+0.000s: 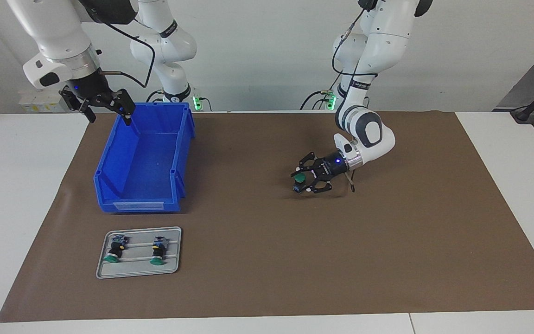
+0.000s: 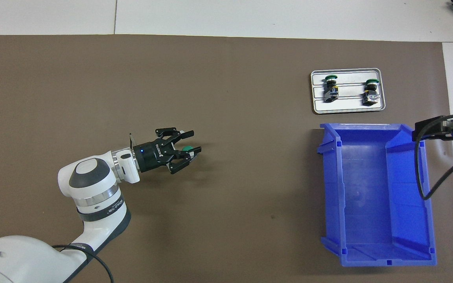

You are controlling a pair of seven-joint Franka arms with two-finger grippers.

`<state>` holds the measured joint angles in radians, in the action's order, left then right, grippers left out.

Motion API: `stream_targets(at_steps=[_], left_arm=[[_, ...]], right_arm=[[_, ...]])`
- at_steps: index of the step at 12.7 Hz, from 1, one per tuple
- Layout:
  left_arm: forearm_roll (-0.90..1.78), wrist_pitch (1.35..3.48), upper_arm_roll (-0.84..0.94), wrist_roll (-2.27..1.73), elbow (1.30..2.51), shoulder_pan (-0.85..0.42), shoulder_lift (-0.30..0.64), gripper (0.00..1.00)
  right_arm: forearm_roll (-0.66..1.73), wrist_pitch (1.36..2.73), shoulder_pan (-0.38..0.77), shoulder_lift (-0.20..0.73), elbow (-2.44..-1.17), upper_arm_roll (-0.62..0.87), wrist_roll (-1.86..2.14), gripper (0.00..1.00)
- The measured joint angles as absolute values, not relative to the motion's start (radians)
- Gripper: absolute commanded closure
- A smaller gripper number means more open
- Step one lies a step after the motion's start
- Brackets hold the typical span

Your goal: Place and press button with both arms

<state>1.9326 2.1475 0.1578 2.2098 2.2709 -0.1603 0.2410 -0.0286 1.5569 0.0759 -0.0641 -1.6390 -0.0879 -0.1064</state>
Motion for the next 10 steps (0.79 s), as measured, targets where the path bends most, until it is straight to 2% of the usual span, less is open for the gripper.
stream_targets(at_steps=[6,10], left_arm=[[1.933,2.337,0.165,1.846,2.154,-0.166,0.101,0.42],[1.838,2.436,0.171,1.721,2.106,-0.182,0.086,0.43]], right_arm=[[-0.029,1.557,0.076,-0.064,-1.639,-0.088,-0.106,0.00],[-0.029,1.557,0.076,-0.064,-1.639,-0.088,-0.106,0.00]])
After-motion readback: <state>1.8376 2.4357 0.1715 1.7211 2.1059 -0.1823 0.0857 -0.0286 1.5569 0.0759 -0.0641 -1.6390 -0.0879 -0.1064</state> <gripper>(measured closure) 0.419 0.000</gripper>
